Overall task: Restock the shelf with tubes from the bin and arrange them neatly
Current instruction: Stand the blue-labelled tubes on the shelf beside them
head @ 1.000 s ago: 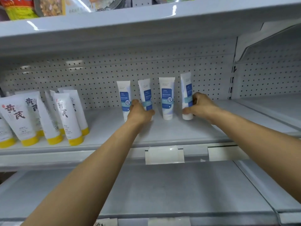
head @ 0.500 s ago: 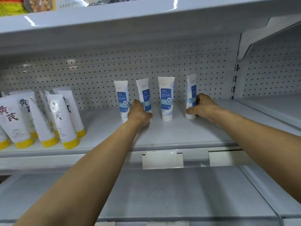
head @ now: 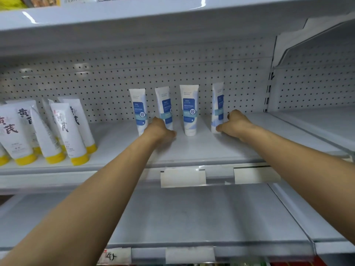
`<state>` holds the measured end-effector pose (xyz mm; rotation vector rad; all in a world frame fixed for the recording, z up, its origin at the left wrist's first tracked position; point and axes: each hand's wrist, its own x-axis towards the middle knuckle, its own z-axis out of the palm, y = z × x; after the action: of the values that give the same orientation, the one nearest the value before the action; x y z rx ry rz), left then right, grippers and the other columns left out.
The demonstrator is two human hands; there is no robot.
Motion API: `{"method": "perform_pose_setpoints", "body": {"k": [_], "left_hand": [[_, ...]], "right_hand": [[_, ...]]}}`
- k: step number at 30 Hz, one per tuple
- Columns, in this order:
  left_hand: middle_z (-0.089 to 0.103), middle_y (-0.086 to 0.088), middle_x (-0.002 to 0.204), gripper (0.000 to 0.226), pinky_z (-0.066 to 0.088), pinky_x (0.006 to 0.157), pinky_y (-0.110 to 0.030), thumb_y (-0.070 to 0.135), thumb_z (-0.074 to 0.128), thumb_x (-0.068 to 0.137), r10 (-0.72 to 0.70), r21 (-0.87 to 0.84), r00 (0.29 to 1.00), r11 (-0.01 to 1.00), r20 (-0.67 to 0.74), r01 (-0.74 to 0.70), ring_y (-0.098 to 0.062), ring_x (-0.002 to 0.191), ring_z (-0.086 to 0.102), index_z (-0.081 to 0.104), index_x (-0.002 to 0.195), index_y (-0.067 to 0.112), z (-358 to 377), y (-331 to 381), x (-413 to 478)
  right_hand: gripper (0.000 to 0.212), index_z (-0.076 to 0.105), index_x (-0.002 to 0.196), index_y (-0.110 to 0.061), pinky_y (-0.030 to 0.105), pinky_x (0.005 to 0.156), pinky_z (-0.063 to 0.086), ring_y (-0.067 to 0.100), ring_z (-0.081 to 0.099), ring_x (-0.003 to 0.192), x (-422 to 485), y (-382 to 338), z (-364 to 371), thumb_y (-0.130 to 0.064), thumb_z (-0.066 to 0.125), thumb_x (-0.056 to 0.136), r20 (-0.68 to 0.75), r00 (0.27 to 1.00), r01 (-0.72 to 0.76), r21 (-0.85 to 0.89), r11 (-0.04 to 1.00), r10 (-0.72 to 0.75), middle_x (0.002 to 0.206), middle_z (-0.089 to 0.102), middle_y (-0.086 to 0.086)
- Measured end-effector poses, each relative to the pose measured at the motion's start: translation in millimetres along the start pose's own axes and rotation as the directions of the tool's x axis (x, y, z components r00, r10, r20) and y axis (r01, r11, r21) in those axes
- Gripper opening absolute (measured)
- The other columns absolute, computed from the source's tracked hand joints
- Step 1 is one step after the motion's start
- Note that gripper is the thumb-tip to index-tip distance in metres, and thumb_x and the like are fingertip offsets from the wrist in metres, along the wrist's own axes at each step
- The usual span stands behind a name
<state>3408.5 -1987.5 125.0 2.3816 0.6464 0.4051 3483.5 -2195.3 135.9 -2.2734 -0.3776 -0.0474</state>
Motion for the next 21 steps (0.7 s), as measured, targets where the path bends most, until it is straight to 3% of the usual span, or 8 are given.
{"method": "perform_pose_setpoints", "body": {"k": [3,6,11,16,21], "left_hand": [[0.056,-0.008,0.127,0.058,0.043,0.087,-0.033,0.031,0.069,0.086,0.034,0.046,0.999,0.998,-0.014,-0.033,-0.028,0.113,0.055,0.042,0.133,0.011,-7.5,-1.5,-23.7],[0.057,-0.003,0.129,0.053,0.046,0.095,-0.037,0.039,0.065,0.088,0.188,0.158,0.972,0.973,-0.138,-0.166,-0.025,0.114,0.056,0.048,0.132,0.016,-13.9,-7.7,-56.9],[0.062,0.007,0.119,0.038,0.051,0.087,-0.038,0.037,0.061,0.09,0.364,0.207,0.885,0.927,-0.292,-0.313,-0.015,0.101,0.06,0.056,0.125,0.025,-23.9,-28.6,-114.0],[0.062,0.013,0.113,0.033,0.05,0.079,-0.032,0.04,0.059,0.091,0.354,0.228,0.858,0.931,-0.371,-0.286,-0.009,0.089,0.061,0.057,0.122,0.03,-43.1,-71.0,-161.1],[0.062,0.017,0.105,0.031,0.044,0.07,-0.028,0.042,0.058,0.09,0.267,0.293,0.894,0.942,-0.359,-0.163,-0.008,0.083,0.06,0.056,0.119,0.034,-79.9,-150.6,-200.5]], "right_hand": [[0.05,0.043,0.134,-0.005,0.03,0.082,0.04,0.027,0.052,0.105,-20.0,-2.7,-4.8,-0.023,0.062,0.091,0.007,0.999,0.046,-0.103,0.994,-0.046,0.132,0.052,0.012],[0.043,0.047,0.126,-0.009,0.036,0.085,0.047,0.029,0.057,0.107,-43.2,-5.2,-6.1,-0.027,0.06,0.09,-0.023,0.98,0.184,-0.281,0.942,-0.199,0.125,0.058,0.01],[0.046,0.045,0.132,-0.016,0.039,0.089,0.047,0.024,0.055,0.114,-88.0,-17.0,10.0,-0.031,0.059,0.091,0.015,0.867,0.451,-0.451,0.771,-0.498,0.132,0.054,0.003],[0.038,0.051,0.127,-0.02,0.04,0.095,0.042,0.023,0.052,0.118,-128.7,-42.1,45.6,-0.034,0.055,0.092,0.038,0.748,0.6,-0.465,0.651,-0.662,0.13,0.056,0.001],[0.034,0.054,0.124,-0.018,0.038,0.089,0.038,0.026,0.051,0.113,-179.5,-83.8,108.2,-0.029,0.053,0.091,0.131,0.628,0.734,-0.427,0.528,-0.767,0.122,0.058,0.004]]}}
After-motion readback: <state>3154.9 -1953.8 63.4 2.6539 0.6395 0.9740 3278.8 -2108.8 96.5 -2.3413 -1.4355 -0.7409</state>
